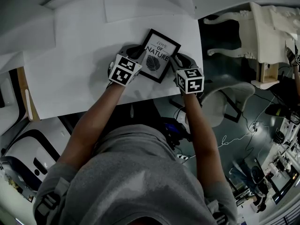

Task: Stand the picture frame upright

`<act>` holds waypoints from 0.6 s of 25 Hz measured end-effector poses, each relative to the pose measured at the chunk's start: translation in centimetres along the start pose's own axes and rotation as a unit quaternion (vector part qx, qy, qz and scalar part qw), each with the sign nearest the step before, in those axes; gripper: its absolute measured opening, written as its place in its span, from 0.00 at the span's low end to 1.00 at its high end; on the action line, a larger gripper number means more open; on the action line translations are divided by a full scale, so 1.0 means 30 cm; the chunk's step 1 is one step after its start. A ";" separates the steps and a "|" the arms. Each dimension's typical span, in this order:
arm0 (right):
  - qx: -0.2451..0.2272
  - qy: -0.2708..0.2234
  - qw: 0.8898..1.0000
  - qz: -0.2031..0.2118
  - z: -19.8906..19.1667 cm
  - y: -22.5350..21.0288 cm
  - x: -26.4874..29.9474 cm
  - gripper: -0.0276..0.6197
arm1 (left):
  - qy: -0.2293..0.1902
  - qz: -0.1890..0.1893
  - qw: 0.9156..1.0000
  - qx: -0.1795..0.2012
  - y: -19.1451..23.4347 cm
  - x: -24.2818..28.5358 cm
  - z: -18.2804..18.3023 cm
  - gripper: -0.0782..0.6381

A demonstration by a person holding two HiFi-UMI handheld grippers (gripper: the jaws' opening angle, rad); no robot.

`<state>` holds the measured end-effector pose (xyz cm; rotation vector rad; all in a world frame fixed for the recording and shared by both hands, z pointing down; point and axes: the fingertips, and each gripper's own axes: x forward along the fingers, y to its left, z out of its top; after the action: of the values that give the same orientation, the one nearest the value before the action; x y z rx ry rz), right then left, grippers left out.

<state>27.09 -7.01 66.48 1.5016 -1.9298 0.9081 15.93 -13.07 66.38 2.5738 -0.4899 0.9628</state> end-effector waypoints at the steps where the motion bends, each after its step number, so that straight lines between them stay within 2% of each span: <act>1: -0.003 0.001 1.000 0.002 0.003 0.005 0.003 0.24 | 0.002 0.001 1.000 0.000 0.001 -0.006 -0.004 0.22; 6: -0.020 0.006 1.000 0.011 0.025 0.040 0.017 0.24 | 0.001 0.006 1.000 -0.008 0.013 -0.048 -0.027 0.22; 11: -0.040 0.007 0.999 0.021 0.051 0.081 0.032 0.23 | -0.002 0.013 0.999 -0.037 0.032 -0.090 -0.049 0.21; 15: -0.058 0.007 0.998 0.037 0.072 0.125 0.055 0.23 | 0.003 0.023 0.999 -0.045 0.047 -0.137 -0.084 0.21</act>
<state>23.05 -9.09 65.64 1.3637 -2.0034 0.8208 11.02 -12.41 65.67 2.4894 -0.5796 0.9409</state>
